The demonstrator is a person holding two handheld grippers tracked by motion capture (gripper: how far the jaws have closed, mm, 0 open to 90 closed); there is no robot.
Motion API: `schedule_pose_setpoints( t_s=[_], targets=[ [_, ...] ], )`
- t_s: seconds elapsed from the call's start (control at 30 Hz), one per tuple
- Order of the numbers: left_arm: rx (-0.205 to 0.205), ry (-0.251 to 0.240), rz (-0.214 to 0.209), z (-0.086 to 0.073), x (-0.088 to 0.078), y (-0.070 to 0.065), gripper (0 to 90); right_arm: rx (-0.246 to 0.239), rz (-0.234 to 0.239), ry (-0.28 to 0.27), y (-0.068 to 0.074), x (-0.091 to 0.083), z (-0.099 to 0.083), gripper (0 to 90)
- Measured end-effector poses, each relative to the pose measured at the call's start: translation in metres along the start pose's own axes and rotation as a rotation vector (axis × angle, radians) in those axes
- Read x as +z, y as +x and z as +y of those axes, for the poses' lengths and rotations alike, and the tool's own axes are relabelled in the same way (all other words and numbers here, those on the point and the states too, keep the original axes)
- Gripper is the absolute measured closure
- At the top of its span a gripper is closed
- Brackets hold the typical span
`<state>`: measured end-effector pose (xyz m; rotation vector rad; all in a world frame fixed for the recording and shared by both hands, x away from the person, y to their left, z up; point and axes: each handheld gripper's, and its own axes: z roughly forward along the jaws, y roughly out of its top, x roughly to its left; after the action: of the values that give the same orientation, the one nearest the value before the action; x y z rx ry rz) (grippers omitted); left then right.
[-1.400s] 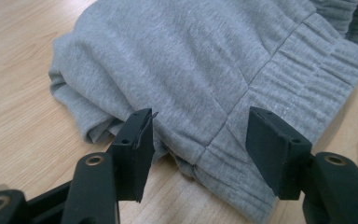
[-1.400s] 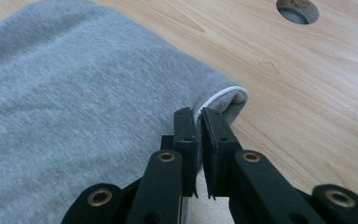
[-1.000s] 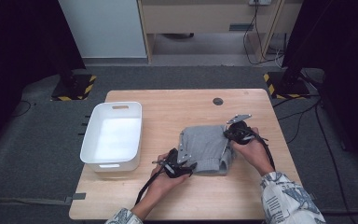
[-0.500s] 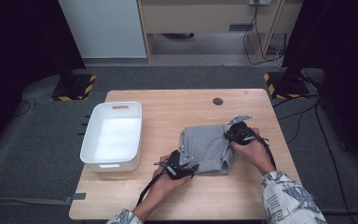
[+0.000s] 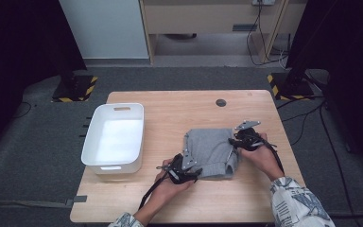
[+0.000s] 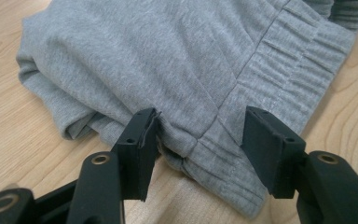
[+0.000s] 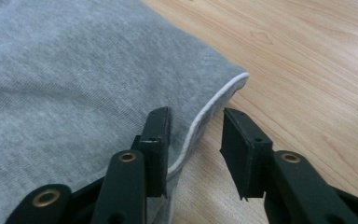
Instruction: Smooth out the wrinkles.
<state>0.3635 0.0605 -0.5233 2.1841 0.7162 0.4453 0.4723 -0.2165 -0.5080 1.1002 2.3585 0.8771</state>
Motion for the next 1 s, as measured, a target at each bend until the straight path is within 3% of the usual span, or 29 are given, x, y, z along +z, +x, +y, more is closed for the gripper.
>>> schedule_pose_setpoints(
  t_s=[0.2, 0.27, 0.43, 0.67, 1.0],
  targets=[
    [0.006, 0.009, -0.01, -0.001, -0.002, -0.001, 39.6, 0.041, -0.016, -0.036, -0.001, -0.01, 0.005, 51.6],
    [0.004, 0.005, -0.01, -0.002, -0.004, 0.001, 37.9, 0.041, -0.032, -0.047, 0.0, -0.014, 0.007, 47.1],
    [-0.001, -0.002, -0.012, -0.001, -0.011, 0.006, 35.7, 0.025, -0.014, -0.066, 0.009, -0.02, 0.01, 39.6],
    [-0.02, -0.019, -0.004, -0.003, -0.024, 0.017, 35.1, 0.013, 0.001, -0.08, 0.017, -0.027, 0.007, 34.4],
    [-0.052, -0.042, 0.026, -0.002, -0.033, 0.029, 32.0, 0.014, 0.001, -0.078, 0.015, -0.028, -0.001, 29.7]
  ],
)
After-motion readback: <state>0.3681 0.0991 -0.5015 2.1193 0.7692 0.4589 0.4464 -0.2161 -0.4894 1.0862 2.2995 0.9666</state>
